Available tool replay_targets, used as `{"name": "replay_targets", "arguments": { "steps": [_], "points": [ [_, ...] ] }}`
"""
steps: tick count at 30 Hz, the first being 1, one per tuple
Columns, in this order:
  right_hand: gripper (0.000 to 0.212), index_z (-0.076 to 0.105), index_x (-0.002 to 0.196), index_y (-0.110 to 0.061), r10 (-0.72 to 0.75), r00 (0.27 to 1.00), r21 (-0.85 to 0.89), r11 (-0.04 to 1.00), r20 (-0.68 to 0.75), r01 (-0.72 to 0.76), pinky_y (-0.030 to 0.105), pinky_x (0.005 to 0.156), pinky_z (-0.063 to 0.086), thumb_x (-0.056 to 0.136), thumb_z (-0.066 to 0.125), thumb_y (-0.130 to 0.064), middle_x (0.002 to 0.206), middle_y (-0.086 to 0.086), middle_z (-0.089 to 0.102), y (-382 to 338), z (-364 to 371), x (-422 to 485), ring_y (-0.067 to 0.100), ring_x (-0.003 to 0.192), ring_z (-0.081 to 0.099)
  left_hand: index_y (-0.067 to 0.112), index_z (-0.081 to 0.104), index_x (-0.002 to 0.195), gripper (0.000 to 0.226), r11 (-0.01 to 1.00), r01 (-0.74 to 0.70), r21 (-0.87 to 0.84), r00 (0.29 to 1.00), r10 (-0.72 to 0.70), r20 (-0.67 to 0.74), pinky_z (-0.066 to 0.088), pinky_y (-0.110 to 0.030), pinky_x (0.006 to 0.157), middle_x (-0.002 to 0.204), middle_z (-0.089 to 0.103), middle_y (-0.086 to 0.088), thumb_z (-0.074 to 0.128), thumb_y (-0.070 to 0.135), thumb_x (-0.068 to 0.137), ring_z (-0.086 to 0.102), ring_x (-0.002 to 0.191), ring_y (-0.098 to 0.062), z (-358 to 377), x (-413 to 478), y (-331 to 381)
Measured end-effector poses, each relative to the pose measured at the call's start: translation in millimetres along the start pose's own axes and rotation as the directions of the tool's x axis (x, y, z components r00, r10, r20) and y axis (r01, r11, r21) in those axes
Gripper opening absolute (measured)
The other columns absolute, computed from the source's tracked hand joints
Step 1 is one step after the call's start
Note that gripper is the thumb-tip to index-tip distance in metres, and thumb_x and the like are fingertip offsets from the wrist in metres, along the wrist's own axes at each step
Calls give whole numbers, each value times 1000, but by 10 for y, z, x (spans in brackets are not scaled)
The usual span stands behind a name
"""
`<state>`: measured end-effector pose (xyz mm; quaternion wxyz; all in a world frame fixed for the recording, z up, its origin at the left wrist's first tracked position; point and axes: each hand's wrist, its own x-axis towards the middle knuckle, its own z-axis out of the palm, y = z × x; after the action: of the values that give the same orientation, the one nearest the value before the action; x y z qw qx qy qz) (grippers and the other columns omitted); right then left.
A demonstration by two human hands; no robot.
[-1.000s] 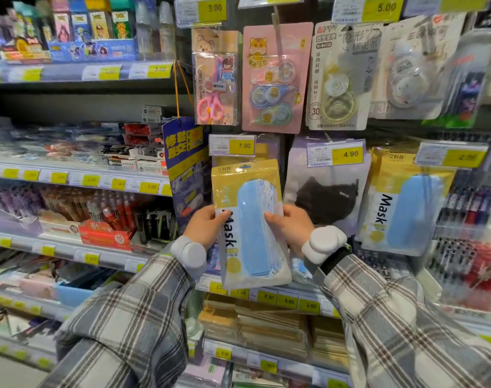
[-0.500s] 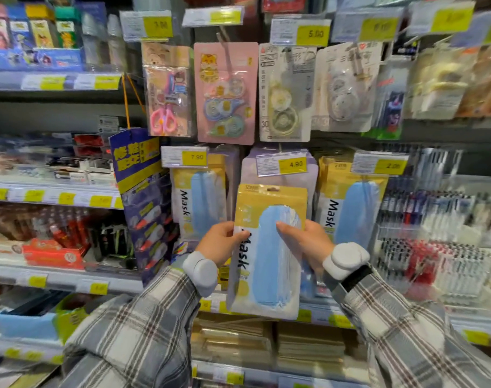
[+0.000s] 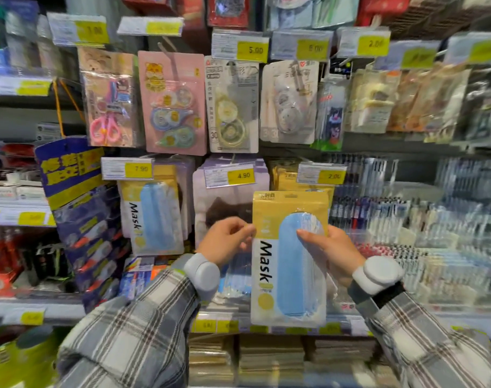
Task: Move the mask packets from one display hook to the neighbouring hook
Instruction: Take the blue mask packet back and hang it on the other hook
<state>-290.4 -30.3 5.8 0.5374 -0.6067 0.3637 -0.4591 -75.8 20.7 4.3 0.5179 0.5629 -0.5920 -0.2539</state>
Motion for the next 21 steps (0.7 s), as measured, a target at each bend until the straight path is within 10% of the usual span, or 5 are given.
{"name": "replay_targets", "arguments": {
  "steps": [6,14,21],
  "points": [
    [19,67,100,-9,13,1000,20,1000,-17,-13,27,76,53,81,68,-13,92,2,73,30,-274,10,15,83,70,18,61,84,2,936,-248,250,946,290,-148,49,-25,74,83,65,-2,60,18,86,61,76,-17,184,228,469],
    [24,65,107,-4,39,999,100,994,20,-41,28,83,57,84,64,-6,101,6,74,105,-429,54,15,87,72,8,57,115,42,471,-459,753,753,657,48,50,-41,74,118,55,-16,69,9,75,53,108,-34,504,588,833],
    [39,63,115,-7,62,998,107,992,3,-62,44,103,46,78,72,-16,113,8,71,151,-612,114,23,106,66,20,45,128,56,567,-397,722,825,564,11,44,-35,93,130,46,-5,69,17,78,41,122,-23,666,770,856]
  ]
}}
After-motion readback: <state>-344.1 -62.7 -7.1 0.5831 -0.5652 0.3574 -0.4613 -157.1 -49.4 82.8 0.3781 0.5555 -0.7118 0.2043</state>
